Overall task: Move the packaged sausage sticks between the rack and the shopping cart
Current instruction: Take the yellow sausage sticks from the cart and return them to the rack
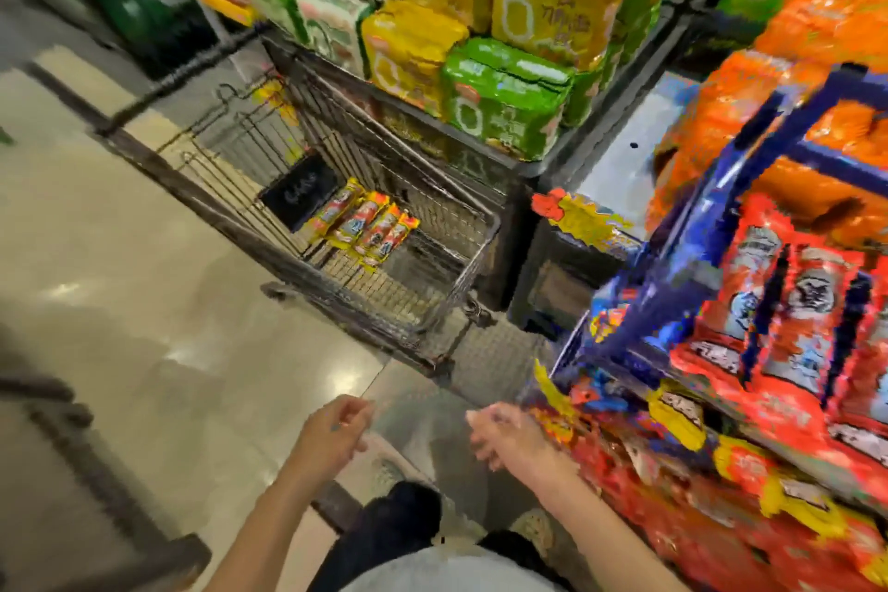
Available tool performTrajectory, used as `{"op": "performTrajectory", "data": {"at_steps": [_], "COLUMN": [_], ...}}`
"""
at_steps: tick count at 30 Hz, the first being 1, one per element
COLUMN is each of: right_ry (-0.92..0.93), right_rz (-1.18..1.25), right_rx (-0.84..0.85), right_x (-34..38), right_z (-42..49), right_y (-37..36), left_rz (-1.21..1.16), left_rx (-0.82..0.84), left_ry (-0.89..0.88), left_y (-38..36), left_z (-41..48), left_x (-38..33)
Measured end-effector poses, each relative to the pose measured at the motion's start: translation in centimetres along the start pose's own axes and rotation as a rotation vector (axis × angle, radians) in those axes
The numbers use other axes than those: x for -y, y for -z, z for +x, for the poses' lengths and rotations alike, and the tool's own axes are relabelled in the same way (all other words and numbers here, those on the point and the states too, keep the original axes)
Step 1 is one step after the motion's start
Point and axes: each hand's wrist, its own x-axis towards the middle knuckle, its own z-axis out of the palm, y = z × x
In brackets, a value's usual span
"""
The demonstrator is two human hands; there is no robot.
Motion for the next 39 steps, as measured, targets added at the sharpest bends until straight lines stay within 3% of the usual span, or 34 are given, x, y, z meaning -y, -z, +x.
{"op": "performTrajectory", "data": {"at_steps": [4, 11, 15, 21, 29, 39], "right_ry": [0.127, 0.123, 0.137, 0.018, -0.100, -0.111], "right_rz": [-0.346, -0.556, -0.645, -0.557, -0.277, -0.235], "right_rx": [0.041, 0.149, 0.177, 0.102, -0.111, -0.084], "right_x": [1.7, 5.0, 6.8, 8.5, 12.5, 25.2], "right_z": [2.1, 6.4, 8.2, 11.4, 18.6, 29.8], "right_y": [-6.4, -17.1, -21.3, -24.0, -24.4, -32.4], "left_rz": [-0.052, -0.201, -0.284, -0.363, -0.201, -0.132], "left_rx": [-0.085, -0.158, -0.191, -0.198, -0.001, -0.006], "left_ry": [0.131, 0.428, 0.550, 0.552, 0.284, 0.297], "left_y": [6.3, 14.5, 17.9, 21.8, 25.5, 37.7], "left_z": [0.1, 0.4, 1.2, 6.0, 16.7, 30.0], "left_x": [7.2, 18.8, 22.0, 20.5, 10.5, 6.8]}}
